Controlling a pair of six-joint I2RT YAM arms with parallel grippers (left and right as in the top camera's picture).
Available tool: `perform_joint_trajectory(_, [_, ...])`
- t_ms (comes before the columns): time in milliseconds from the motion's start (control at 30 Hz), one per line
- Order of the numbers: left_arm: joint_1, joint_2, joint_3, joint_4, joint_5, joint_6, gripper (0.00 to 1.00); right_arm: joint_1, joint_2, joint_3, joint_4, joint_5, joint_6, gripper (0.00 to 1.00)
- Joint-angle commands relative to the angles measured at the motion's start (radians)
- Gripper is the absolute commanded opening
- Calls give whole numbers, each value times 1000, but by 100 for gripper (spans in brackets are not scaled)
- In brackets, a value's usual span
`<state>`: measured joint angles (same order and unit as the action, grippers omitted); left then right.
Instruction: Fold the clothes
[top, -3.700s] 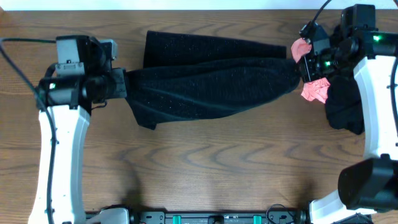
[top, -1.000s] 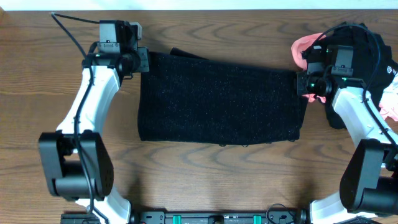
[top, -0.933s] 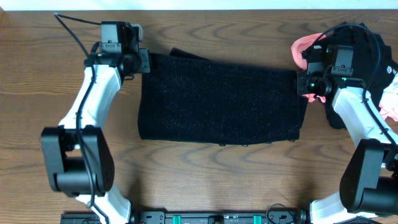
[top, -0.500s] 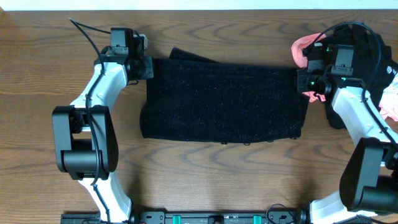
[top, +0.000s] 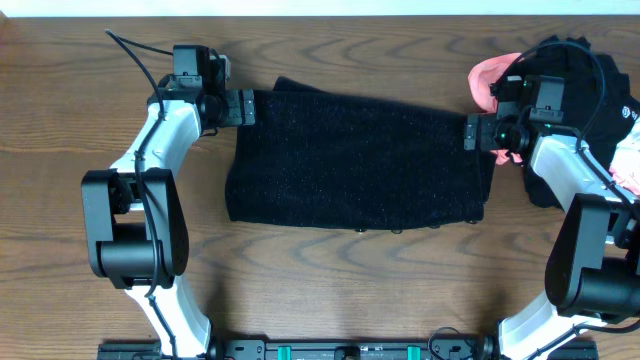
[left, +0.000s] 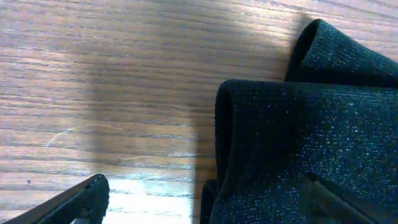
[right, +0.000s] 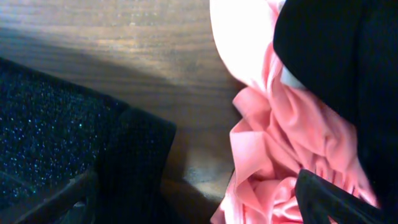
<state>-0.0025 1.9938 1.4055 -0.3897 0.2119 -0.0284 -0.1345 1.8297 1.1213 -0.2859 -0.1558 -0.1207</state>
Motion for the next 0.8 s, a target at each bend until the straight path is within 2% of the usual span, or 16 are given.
perform_joint_trajectory(0, [4,-41,11,-13,-14,1,98,-5,-29,32,-26,5,35,99])
perform_joint_trajectory(233, [10,-192,11,-82,-22,1,98,-5,-113,153,-241,-124,38,99])
perform_joint_trajectory(467, [11,-345,11,-301,22,1,98,-7,-142,220,-517,-224,38,99])
perform_joint_trajectory(600, [3,-352,10,-398,112,3,98,-26,-141,208,-636,-222,34,99])
perform_joint_trajectory(767, [-51,-320,3,-434,120,49,98,-72,-141,190,-722,-223,34,99])
